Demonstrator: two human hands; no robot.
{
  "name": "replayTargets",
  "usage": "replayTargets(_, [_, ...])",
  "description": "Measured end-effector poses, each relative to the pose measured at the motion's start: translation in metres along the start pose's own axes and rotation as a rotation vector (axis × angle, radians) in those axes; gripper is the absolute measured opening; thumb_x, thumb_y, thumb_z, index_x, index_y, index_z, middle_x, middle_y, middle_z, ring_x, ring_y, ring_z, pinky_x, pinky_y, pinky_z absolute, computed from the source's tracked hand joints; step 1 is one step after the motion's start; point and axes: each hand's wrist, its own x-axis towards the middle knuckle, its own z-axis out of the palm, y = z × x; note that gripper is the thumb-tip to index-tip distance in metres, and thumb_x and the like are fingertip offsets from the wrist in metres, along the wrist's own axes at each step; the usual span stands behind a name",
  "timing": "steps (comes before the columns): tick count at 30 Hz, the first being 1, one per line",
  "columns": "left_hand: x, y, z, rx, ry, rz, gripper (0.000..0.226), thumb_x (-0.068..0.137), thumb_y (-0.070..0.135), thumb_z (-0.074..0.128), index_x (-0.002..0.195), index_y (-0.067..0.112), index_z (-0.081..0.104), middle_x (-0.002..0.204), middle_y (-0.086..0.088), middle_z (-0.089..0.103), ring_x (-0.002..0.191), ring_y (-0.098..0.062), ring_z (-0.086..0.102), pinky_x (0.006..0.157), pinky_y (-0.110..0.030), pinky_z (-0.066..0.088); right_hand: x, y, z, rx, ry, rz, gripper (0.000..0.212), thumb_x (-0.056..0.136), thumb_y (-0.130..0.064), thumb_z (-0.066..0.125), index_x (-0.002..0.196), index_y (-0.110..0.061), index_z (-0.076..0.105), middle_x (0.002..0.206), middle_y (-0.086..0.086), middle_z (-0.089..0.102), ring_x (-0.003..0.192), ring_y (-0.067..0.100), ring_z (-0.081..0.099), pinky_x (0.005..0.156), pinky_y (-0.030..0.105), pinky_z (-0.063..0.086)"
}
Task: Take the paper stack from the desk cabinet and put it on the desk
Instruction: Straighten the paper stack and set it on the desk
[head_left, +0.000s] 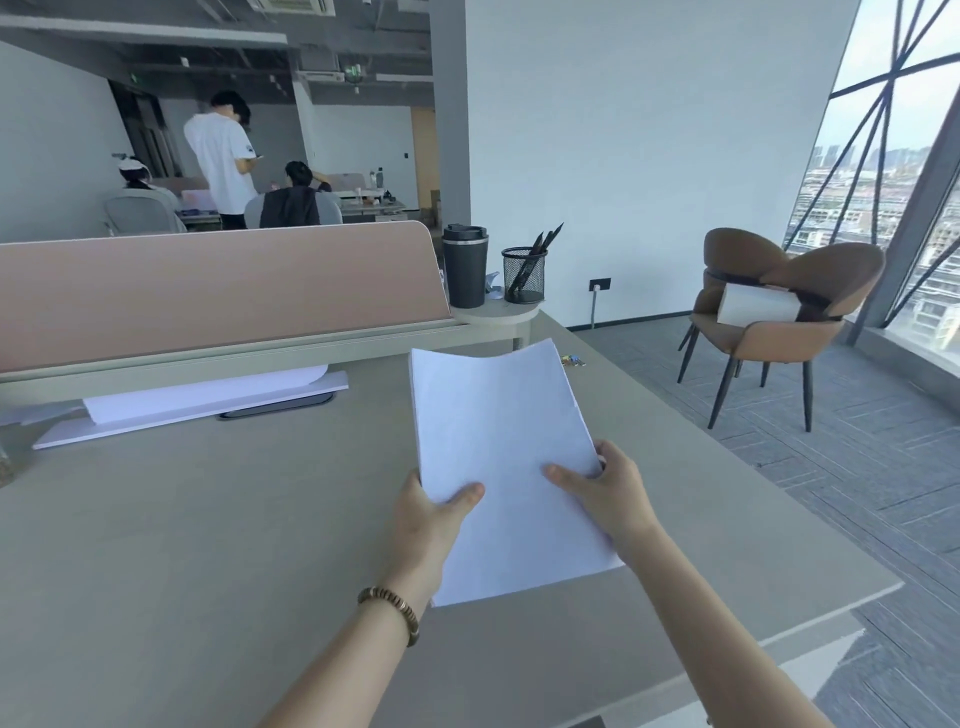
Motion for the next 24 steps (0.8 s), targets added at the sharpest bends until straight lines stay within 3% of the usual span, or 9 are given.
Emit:
replayTargets(2, [0.008,-0.001,0.02,0.021,-0.037,-0.04,0.034,0.078,0.019,0.084,0.102,0.022,0.06,0.097,0.008,0.071,0.08,-0.003,0.066,0.064,-0.025,0.049,0.019,0.007,-0.01,-0.048,-0.004,0.03,0.04,0.067,-0.033,0.087,0.097,-0.02,0.064,0.098,-0.001,0.075,0.089,0.024,0.074,0.083,0.048,0.061])
replayTargets(6, [0.024,-0.002,0.058,0.058,-0.039,-0.134,0.03,0.08,0.021,0.083,0.09,0.017,0.055,0.097,0.0,0.064,0.087,-0.021,0.06,0.075,-0.03,0.046,0.054,0.021,-0.023,-0.128,-0.008,0.104,0.041,0.067,-0.032,0.086,0.098,-0.016,0.066,0.098,0.002,0.075,0.09,0.026,0.073,0.085,0.048,0.06])
replayTargets(9, [0.04,-0.003,0.079,0.075,-0.029,-0.176,0.046,0.082,0.03,0.081,0.106,0.003,0.052,0.101,-0.005,0.057,0.091,-0.024,0.054,0.07,-0.03,0.042,0.079,0.028,-0.029,-0.163,-0.011,0.139,0.041,0.067,-0.033,0.085,0.099,-0.014,0.068,0.099,0.004,0.075,0.092,0.027,0.072,0.084,0.045,0.06])
replayTargets(12, [0.057,-0.003,0.097,0.094,-0.025,-0.162,0.063,0.08,0.038,0.08,0.116,-0.004,0.051,0.101,-0.005,0.058,0.087,-0.024,0.053,0.058,-0.029,0.039,0.104,0.03,-0.033,-0.214,-0.006,0.138,0.038,0.067,-0.034,0.084,0.095,-0.013,0.07,0.097,0.005,0.075,0.09,0.026,0.071,0.076,0.038,0.058])
replayTargets(17, [0.076,0.002,0.116,0.316,-0.093,-0.078,0.052,0.085,0.027,0.075,0.114,0.0,0.042,0.098,-0.006,0.058,0.076,-0.017,0.055,0.056,-0.028,0.042,0.139,0.029,-0.038,-0.375,-0.022,0.133,0.037,0.071,-0.039,0.079,0.09,-0.01,0.066,0.088,0.002,0.068,0.072,0.016,0.061,0.054,0.029,0.043])
replayTargets(19, [0.082,0.001,0.12,0.501,-0.097,-0.002,0.051,0.085,0.034,0.073,0.108,0.005,0.039,0.099,-0.004,0.055,0.085,-0.023,0.06,0.07,-0.034,0.05,0.151,0.029,-0.04,-0.476,-0.02,0.116,0.04,0.07,-0.046,0.076,0.086,-0.012,0.063,0.086,0.001,0.066,0.078,0.021,0.061,0.058,0.031,0.045])
replayTargets(21, [0.089,-0.001,0.126,0.72,-0.087,0.073,0.055,0.083,0.046,0.07,0.106,0.008,0.038,0.111,-0.006,0.055,0.107,-0.032,0.059,0.09,-0.042,0.047,0.16,0.027,-0.041,-0.577,-0.018,0.099,0.039,0.071,-0.05,0.073,0.08,-0.016,0.057,0.081,-0.002,0.062,0.085,0.025,0.058,0.064,0.033,0.044])
replayTargets(24, [0.101,-0.003,0.137,0.8,-0.052,0.084,0.064,0.079,0.052,0.068,0.115,0.006,0.043,0.124,-0.007,0.056,0.121,-0.033,0.052,0.096,-0.044,0.037,0.174,0.026,-0.043,-0.664,-0.002,0.094,0.041,0.072,-0.051,0.072,0.078,-0.016,0.053,0.095,0.006,0.063,0.088,0.025,0.053,0.068,0.032,0.042])
